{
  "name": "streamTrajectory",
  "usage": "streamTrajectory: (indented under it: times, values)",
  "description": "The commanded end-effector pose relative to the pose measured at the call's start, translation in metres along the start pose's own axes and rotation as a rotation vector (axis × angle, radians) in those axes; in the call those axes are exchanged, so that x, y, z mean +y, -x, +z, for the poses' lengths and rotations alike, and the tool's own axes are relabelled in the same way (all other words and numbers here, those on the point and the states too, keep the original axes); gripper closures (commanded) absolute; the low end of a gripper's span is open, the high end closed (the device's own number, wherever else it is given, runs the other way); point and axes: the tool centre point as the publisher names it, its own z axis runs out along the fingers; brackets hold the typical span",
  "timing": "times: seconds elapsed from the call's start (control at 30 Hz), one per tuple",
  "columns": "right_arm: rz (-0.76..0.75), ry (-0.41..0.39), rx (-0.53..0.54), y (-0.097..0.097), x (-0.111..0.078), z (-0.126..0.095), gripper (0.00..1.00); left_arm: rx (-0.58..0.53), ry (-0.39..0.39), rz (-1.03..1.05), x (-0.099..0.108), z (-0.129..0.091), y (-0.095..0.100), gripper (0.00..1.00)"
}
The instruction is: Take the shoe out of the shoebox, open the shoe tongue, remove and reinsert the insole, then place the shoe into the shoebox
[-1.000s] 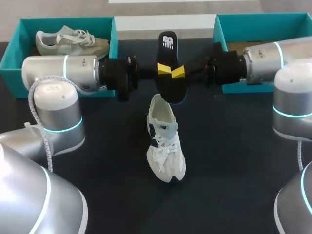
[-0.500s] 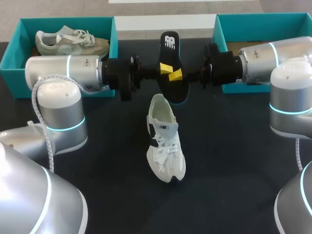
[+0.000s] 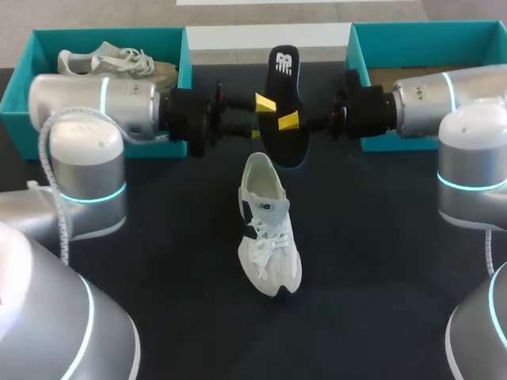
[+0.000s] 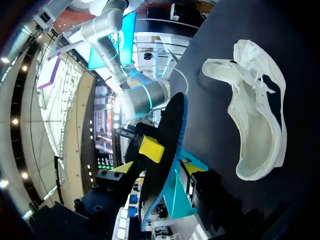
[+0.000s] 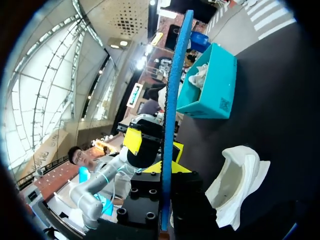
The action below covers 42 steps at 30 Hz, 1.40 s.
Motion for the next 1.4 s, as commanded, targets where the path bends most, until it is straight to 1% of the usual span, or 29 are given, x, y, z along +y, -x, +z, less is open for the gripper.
streamTrajectory:
  times: [0.03, 0.17, 0.2, 0.3, 0.4, 0.57, 0.63, 1.03, 1.13, 1.17, 1.23, 1.27, 1.33, 1.37, 1.4]
  values:
    - [-0.057, 0.060, -0.014, 0.004, -0.001, 0.002, 1.00, 0.079, 0.025, -0.130, -0.007, -0.033, -0.003, 0.00]
    - [-0.112, 0.086, -0.029, 0.010, 0.004, 0.003, 1.00, 0.096, 0.079, -0.259, -0.006, -0.052, -0.017, 0.00]
    - [-0.129, 0.084, -0.031, 0.011, 0.005, 0.004, 1.00, 0.113, 0.083, -0.292, -0.005, -0.055, -0.022, 0.00]
    - [-0.209, 0.087, -0.030, 0.012, 0.008, 0.007, 1.00, 0.164, 0.137, -0.388, -0.004, -0.064, -0.038, 0.00]
    - [-0.282, 0.094, -0.029, 0.009, 0.012, 0.008, 1.00, 0.164, 0.137, -0.388, -0.004, -0.064, -0.038, 0.00]
    - [-0.375, 0.075, -0.012, 0.003, 0.019, 0.010, 1.00, 0.164, 0.137, -0.388, -0.004, -0.064, -0.038, 0.00]
    - [-0.355, 0.034, -0.060, 0.000, 0.021, 0.012, 1.00, 0.164, 0.137, -0.388, -0.004, -0.064, -0.038, 0.00]
    - [-0.355, 0.034, -0.060, 0.000, 0.021, 0.012, 1.00, 0.164, 0.137, -0.388, -0.004, -0.064, -0.038, 0.00]
    - [-0.355, 0.034, -0.060, 0.000, 0.021, 0.012, 1.00, 0.206, 0.153, -0.535, -0.008, -0.065, -0.047, 0.00]
    - [-0.382, 0.025, -0.084, 0.005, 0.021, 0.016, 1.00, 0.213, 0.157, -0.590, -0.009, -0.067, -0.050, 0.00]
    - [-0.456, 0.055, -0.100, 0.015, 0.022, 0.023, 1.00, 0.226, 0.175, -0.676, -0.011, -0.071, -0.058, 0.00]
    - [-0.507, 0.049, -0.125, 0.020, 0.022, 0.026, 1.00, 0.249, 0.191, -0.722, -0.012, -0.073, -0.062, 0.00]
    - [-0.549, 0.046, -0.152, 0.025, 0.022, 0.030, 1.00, 0.267, 0.212, -0.781, -0.014, -0.077, -0.071, 0.00]
    - [-0.600, 0.051, -0.156, 0.026, 0.023, 0.032, 1.00, 0.275, 0.217, -0.812, -0.016, -0.078, -0.074, 0.00]
    - [-0.606, 0.058, -0.156, 0.027, 0.022, 0.033, 1.00, 0.264, 0.227, -0.838, -0.017, -0.080, -0.077, 0.00]
